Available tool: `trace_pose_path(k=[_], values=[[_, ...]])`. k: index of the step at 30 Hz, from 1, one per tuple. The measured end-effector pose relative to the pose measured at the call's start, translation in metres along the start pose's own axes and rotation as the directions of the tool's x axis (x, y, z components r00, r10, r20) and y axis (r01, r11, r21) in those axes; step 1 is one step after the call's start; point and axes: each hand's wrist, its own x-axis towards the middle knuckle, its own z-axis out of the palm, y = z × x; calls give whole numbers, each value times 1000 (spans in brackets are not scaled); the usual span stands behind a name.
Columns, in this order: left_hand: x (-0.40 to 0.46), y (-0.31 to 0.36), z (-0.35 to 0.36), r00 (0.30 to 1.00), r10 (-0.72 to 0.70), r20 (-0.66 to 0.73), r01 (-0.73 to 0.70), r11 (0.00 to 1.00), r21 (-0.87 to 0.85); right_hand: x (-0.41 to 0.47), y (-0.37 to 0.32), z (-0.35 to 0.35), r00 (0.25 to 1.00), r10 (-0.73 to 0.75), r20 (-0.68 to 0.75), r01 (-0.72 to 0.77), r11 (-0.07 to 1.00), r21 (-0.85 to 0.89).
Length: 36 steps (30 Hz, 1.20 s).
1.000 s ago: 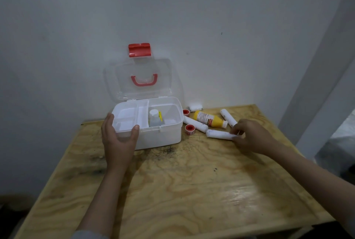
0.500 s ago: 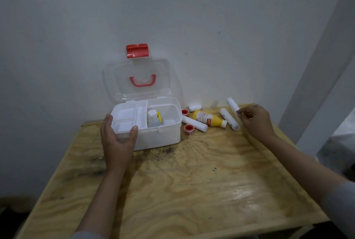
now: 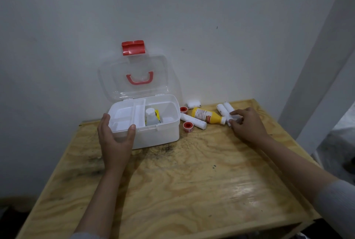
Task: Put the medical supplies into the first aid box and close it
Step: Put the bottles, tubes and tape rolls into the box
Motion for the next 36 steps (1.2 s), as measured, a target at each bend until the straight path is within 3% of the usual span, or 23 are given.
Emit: trace_pose_path(k=[18,22,25,32,36], values=[[0,1,0,1000,11,-6,-11,1000,-1,-7,12,3,992,-39,-124,40,999,9],[0,1,0,1000,3,-4,-3,1000,-8,-12,4,-9,937,-132,-323,172,980,99],[0,1,0,1000,3,-9,-4,1000,-15,-10,-18,-25,899,-253,-358,327,931,162],[-2,4,0,1000,-5,-3,5,1000,2,9,-108,-45,859,-441,-261,510,778,366],[-1,4,-1,1000,-7,-7,7,1000,-8,33,-151,-38,783,-622,15,594,754,280]])
